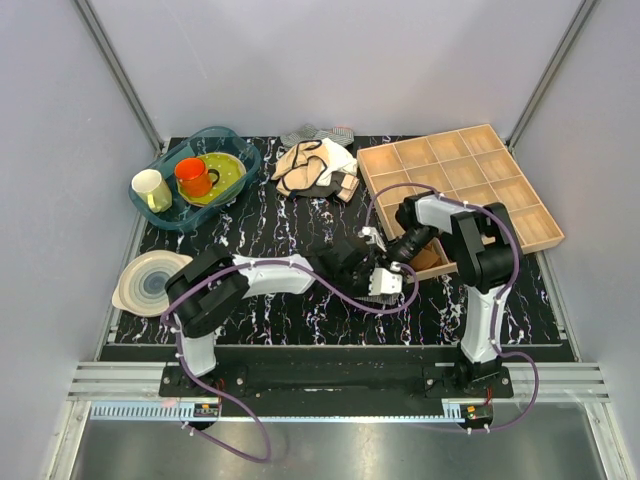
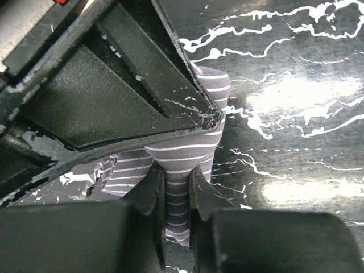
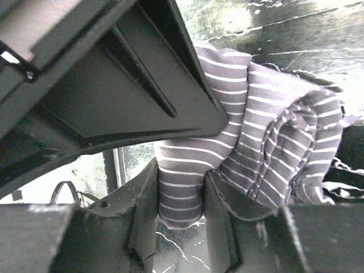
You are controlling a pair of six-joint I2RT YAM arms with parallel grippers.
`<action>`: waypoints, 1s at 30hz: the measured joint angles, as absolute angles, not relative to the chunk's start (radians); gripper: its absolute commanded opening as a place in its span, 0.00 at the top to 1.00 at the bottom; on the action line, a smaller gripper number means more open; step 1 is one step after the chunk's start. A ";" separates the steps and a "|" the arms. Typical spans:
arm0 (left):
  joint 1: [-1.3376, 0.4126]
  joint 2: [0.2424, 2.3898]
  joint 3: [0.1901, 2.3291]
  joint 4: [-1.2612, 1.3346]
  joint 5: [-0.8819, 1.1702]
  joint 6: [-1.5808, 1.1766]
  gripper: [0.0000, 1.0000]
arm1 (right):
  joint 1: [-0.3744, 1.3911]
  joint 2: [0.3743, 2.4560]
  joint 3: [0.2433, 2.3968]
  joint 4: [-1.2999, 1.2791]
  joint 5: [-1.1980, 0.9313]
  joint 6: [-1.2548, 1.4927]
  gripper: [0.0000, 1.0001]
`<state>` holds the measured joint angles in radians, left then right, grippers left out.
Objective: Roll the underwear
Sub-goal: Roll the underwear to the center of the board.
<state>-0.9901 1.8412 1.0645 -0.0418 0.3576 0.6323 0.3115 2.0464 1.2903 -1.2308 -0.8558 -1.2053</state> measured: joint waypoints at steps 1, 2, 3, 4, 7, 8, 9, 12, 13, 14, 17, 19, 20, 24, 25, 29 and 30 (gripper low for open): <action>-0.990 1.847 1.076 -0.053 0.355 0.632 1.00 | 0.306 2.039 1.290 -1.229 -0.854 -1.205 0.56; -0.989 1.855 1.092 -0.067 0.354 0.635 1.00 | 0.298 2.029 1.290 -1.227 -0.854 -1.204 0.52; -0.987 1.862 1.105 -0.075 0.354 0.636 1.00 | 0.290 2.017 1.290 -1.225 -0.851 -1.203 0.50; -0.984 1.868 1.114 -0.078 0.356 0.635 1.00 | 0.281 2.001 1.290 -1.220 -0.850 -1.203 0.48; -0.974 1.876 1.123 -0.082 0.371 0.630 1.00 | 0.249 1.944 1.290 -1.208 -0.858 -1.200 0.43; -0.973 1.876 1.123 -0.084 0.378 0.629 1.00 | 0.236 1.917 1.290 -1.201 -0.859 -1.198 0.42; -0.971 1.876 1.123 -0.084 0.384 0.628 1.00 | 0.222 1.891 1.290 -1.196 -0.860 -1.197 0.42; -0.966 1.882 1.135 -0.100 0.409 0.630 1.00 | 0.182 1.825 1.292 -1.184 -0.860 -1.197 0.42; -0.960 1.890 1.152 -0.121 0.423 0.631 1.00 | 0.167 1.811 1.292 -1.178 -0.860 -1.197 0.42; -0.956 1.898 1.168 -0.141 0.435 0.633 1.00 | 0.155 1.801 1.291 -1.174 -0.860 -1.197 0.42; -0.938 1.941 1.248 -0.231 0.486 0.636 1.00 | 0.109 1.761 1.257 -1.139 -0.861 -1.197 0.42; -0.924 1.983 1.321 -0.300 0.532 0.638 1.00 | 0.073 1.726 1.211 -1.112 -0.862 -1.198 0.42; -0.916 2.007 1.360 -0.334 0.556 0.639 1.00 | 0.054 1.709 1.190 -1.103 -0.863 -1.200 0.42; -0.878 2.092 1.496 -0.473 0.657 0.639 1.00 | -0.047 1.617 1.087 -1.071 -0.871 -1.239 0.40; -0.868 2.112 1.525 -0.504 0.683 0.639 1.00 | -0.079 1.587 1.059 -1.060 -0.879 -1.258 0.39; -0.838 2.195 1.647 -0.625 0.772 0.634 1.00 | -0.142 1.498 0.982 -1.031 -0.892 -1.335 0.35; -0.830 2.215 1.677 -0.654 0.791 0.630 1.00 | -0.144 1.476 0.961 -1.024 -0.898 -1.359 0.32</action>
